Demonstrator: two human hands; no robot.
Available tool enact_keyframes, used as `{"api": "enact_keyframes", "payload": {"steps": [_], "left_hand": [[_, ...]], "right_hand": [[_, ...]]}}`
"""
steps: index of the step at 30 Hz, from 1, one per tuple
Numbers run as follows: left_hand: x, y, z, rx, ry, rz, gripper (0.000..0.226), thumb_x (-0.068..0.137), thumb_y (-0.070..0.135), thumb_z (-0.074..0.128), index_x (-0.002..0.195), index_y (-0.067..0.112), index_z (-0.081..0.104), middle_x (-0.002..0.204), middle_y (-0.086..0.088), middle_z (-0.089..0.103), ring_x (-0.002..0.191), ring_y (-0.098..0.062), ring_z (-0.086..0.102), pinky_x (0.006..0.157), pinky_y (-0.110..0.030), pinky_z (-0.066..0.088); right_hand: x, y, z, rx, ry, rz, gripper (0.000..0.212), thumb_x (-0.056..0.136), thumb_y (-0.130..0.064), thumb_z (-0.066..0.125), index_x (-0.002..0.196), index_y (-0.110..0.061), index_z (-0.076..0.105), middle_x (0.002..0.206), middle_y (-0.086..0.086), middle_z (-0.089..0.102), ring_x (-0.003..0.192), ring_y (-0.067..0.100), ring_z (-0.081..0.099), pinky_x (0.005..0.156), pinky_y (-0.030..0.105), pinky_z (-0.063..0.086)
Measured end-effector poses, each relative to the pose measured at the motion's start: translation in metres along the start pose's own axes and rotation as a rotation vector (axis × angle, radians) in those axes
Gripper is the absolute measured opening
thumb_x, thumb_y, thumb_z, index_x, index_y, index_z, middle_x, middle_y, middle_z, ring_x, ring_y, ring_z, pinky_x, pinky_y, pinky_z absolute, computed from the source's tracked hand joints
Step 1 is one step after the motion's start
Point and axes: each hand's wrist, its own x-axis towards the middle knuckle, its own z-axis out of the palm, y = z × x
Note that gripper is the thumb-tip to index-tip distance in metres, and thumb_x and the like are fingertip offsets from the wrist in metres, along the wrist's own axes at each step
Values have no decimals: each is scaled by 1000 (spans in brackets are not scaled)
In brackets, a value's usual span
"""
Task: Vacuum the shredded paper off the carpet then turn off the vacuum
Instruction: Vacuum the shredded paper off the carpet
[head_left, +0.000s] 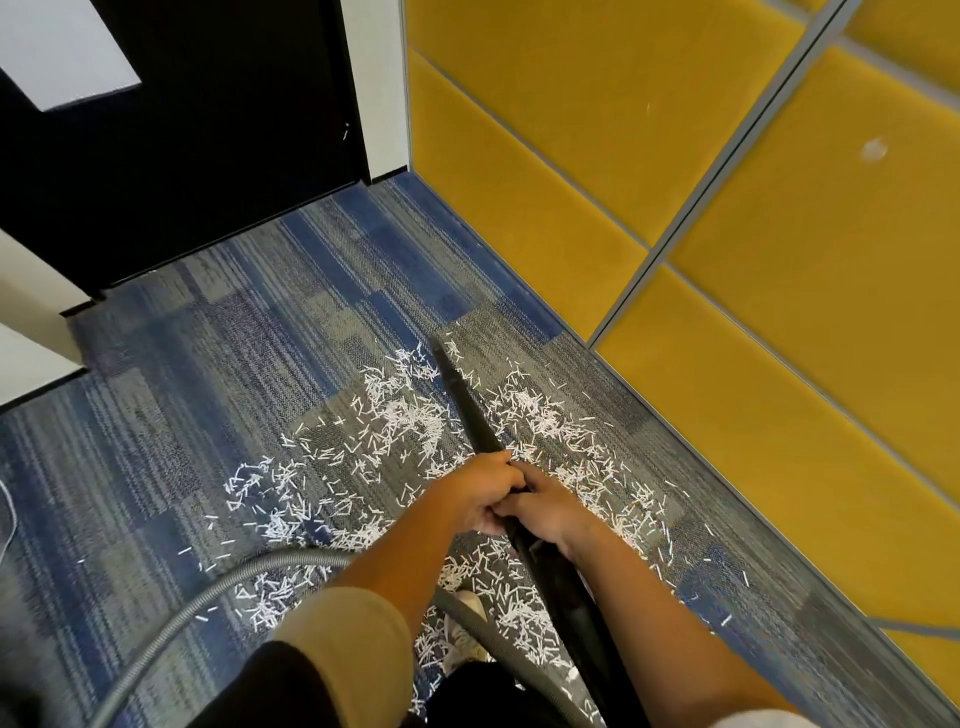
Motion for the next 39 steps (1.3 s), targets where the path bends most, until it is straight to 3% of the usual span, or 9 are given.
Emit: {"api": "enact_keyframes", "payload": {"steps": [3, 8, 11, 19, 23, 27, 32, 36, 39], "left_hand": [[-2, -2, 5, 18, -26, -17, 23, 97, 4, 40, 95, 25, 50, 122, -14, 53, 88, -20, 56, 80, -38, 54], [-1, -9, 17, 89, -45, 10, 47, 98, 7, 39, 141, 25, 35, 81, -3, 47, 62, -10, 46, 72, -34, 53], [-4, -14, 19, 109, -66, 10, 57, 97, 8, 41, 148, 27, 27, 89, -5, 51, 63, -11, 50, 72, -34, 55], [-12, -8, 12, 158, -66, 49, 19, 95, 11, 47, 112, 9, 53, 105, -12, 56, 95, -26, 62, 81, -43, 57], [-14, 10, 4, 165, -57, 50, 12, 93, 10, 51, 104, 9, 56, 96, -11, 58, 79, -19, 64, 58, -27, 58], [-4, 17, 2, 117, -53, 48, 16, 90, 8, 50, 99, 13, 62, 105, -10, 57, 84, -18, 60, 70, -33, 58], [16, 17, 19, 174, 31, 115, 57, 88, 18, 50, 143, 25, 40, 136, -3, 49, 99, -21, 60, 84, -42, 56], [21, 19, 23, 179, -19, 99, 62, 94, 17, 49, 150, 26, 23, 138, -5, 43, 92, -15, 57, 71, -31, 56], [24, 22, 23, 182, -15, 91, 62, 94, 16, 51, 149, 27, 25, 135, -6, 47, 93, -18, 60, 80, -37, 57]], "right_hand": [[0, 7, -2, -7, 45, 11, 58, 85, 5, 51, 136, -22, 44, 81, 6, 58, 60, 17, 54, 48, 25, 47], [-12, 17, -7, 24, 54, 25, 59, 86, 5, 50, 138, -23, 42, 82, 5, 60, 61, 16, 54, 48, 24, 47], [-22, 21, -7, 33, 30, 34, 62, 87, 3, 52, 140, -25, 36, 82, 6, 59, 62, 17, 54, 52, 27, 46], [-44, 12, -23, 229, -216, 85, 32, 89, -1, 54, 111, -23, 46, 83, 17, 53, 49, 20, 53, 38, 23, 46], [-30, 7, -26, 264, -227, 80, 36, 88, -3, 54, 116, -22, 42, 84, 20, 53, 42, 18, 54, 36, 23, 46], [-24, 3, -21, 393, -220, 42, 31, 90, 2, 49, 108, -22, 44, 80, 25, 53, 37, 19, 50, 33, 23, 44], [-14, 10, -29, 619, -159, 79, 33, 92, 3, 45, 113, -23, 46, 79, 24, 55, 43, 23, 51, 36, 25, 46], [-6, 17, -34, 680, -154, 107, 45, 90, 5, 47, 121, -28, 42, 90, 29, 54, 45, 23, 51, 37, 26, 46], [-6, 13, -37, 677, -167, 90, 42, 91, 4, 46, 120, -26, 43, 89, 27, 53, 43, 21, 50, 36, 25, 45]]}}
